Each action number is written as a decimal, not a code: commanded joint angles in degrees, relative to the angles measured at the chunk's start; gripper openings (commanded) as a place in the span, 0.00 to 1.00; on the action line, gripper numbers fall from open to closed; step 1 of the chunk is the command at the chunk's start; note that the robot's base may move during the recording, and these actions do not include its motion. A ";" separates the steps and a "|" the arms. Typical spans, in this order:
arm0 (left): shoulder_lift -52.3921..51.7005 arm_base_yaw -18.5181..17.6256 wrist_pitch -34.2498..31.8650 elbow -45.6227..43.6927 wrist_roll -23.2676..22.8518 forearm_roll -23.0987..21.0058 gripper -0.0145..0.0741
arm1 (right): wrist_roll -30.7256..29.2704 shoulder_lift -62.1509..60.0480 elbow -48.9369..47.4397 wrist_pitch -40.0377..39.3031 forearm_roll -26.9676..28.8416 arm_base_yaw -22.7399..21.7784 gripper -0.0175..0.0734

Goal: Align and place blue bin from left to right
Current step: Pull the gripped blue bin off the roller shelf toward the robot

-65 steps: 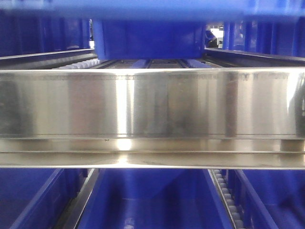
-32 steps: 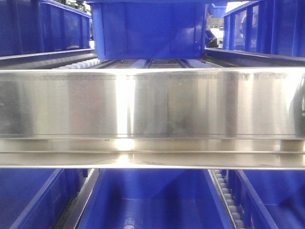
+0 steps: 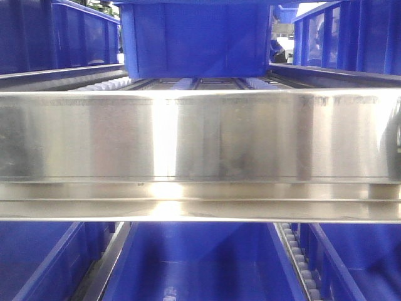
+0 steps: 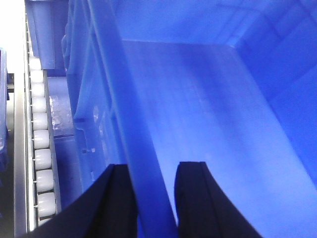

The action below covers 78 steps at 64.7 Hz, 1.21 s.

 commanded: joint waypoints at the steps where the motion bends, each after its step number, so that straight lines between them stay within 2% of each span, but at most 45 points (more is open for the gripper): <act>1: -1.20 -0.39 -3.98 -0.94 1.10 -2.37 0.04 | -1.27 -1.56 -0.63 -5.56 1.57 0.15 0.02; 78: -1.20 -0.39 -3.98 -0.94 1.10 -1.42 0.04 | -1.27 -1.56 -0.63 -5.56 1.57 0.15 0.02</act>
